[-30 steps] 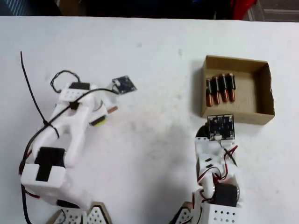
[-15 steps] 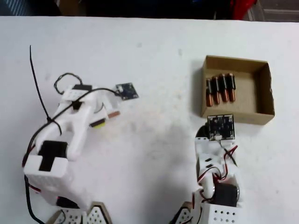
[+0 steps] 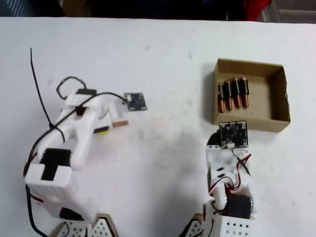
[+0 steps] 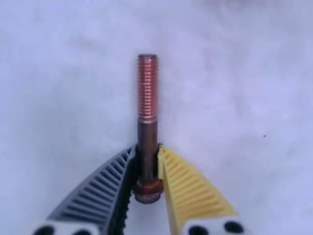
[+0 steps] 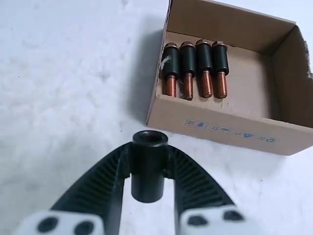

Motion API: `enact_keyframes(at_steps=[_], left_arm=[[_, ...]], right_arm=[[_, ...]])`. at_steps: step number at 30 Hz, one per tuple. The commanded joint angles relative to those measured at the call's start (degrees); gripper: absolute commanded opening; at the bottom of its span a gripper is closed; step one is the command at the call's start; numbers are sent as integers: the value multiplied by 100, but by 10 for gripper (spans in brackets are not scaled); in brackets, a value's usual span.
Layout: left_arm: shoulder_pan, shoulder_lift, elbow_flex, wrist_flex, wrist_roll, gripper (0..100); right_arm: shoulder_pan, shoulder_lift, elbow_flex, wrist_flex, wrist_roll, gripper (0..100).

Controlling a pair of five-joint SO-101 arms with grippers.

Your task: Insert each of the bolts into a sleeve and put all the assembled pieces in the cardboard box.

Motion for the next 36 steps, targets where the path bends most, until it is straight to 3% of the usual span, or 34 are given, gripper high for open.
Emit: enact_keyframes(at_steps=[1, 9, 13, 21, 26, 31, 36], left_arm=[[-13, 31, -264, -105, -466, 80], [-40, 22, -404, -79, -580, 81], [-13, 22, -589, -35, -220, 81], [-4, 31, -1556, 1081, 220, 81], [57, 84, -1565, 1257, 185, 81], [119, 75, -1301, 1222, 0, 186], [119, 57, -1319, 1213, 9, 168]], right_arm=[[31, -57, -62, -136, 53, 17], [31, -57, -62, -136, 53, 17], [31, -57, -62, -136, 53, 18], [31, -57, -62, -136, 53, 18], [31, -57, -62, -136, 53, 18], [31, -57, -62, -136, 53, 18], [31, -57, -62, -136, 53, 18]])
